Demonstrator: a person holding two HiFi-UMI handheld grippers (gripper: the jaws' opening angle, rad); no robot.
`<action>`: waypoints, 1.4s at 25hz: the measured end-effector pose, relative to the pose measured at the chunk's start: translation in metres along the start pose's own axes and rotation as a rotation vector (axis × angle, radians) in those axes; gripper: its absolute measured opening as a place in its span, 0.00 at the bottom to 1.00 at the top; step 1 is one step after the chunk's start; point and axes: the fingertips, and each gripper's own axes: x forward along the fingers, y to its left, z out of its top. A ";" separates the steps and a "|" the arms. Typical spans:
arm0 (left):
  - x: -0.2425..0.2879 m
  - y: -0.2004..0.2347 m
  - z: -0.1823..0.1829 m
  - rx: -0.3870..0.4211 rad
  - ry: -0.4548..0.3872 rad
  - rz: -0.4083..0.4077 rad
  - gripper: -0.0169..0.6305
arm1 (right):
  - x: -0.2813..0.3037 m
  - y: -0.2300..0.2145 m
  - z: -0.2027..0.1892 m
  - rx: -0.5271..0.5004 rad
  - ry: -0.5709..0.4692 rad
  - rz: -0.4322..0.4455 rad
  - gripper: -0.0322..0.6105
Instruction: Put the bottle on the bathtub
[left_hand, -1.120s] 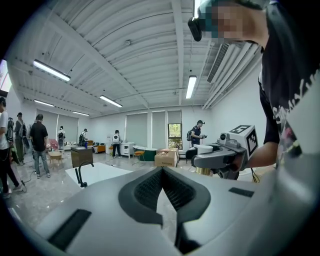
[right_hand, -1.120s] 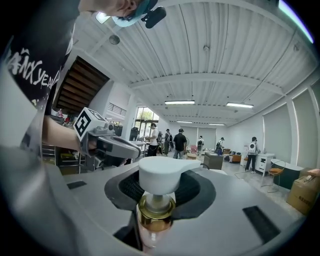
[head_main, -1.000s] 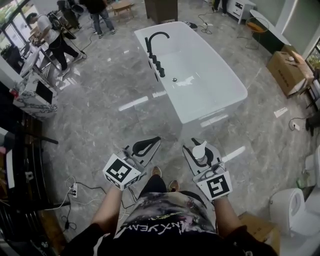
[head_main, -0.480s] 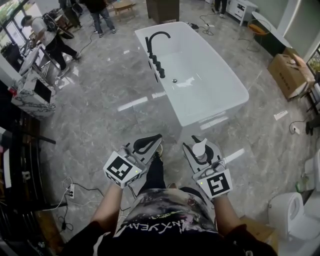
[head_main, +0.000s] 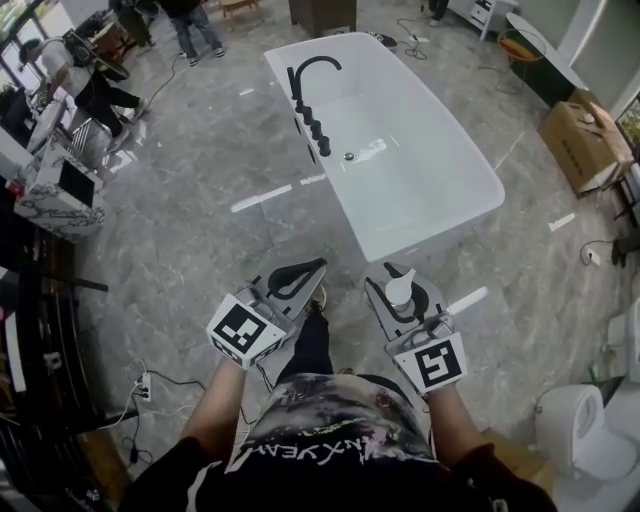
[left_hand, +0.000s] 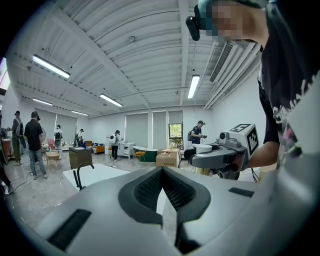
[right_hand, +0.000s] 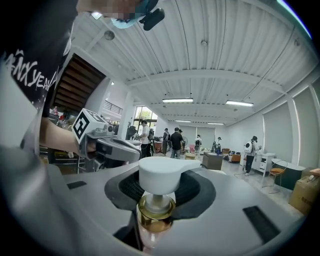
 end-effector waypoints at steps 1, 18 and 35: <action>0.005 0.009 0.000 -0.002 0.000 -0.004 0.04 | 0.009 -0.005 0.000 0.003 0.001 -0.003 0.26; 0.083 0.189 -0.008 -0.076 0.012 -0.071 0.04 | 0.179 -0.093 0.000 0.018 0.067 -0.046 0.26; 0.148 0.303 -0.012 -0.130 -0.002 -0.157 0.04 | 0.293 -0.152 -0.012 0.029 0.119 -0.109 0.26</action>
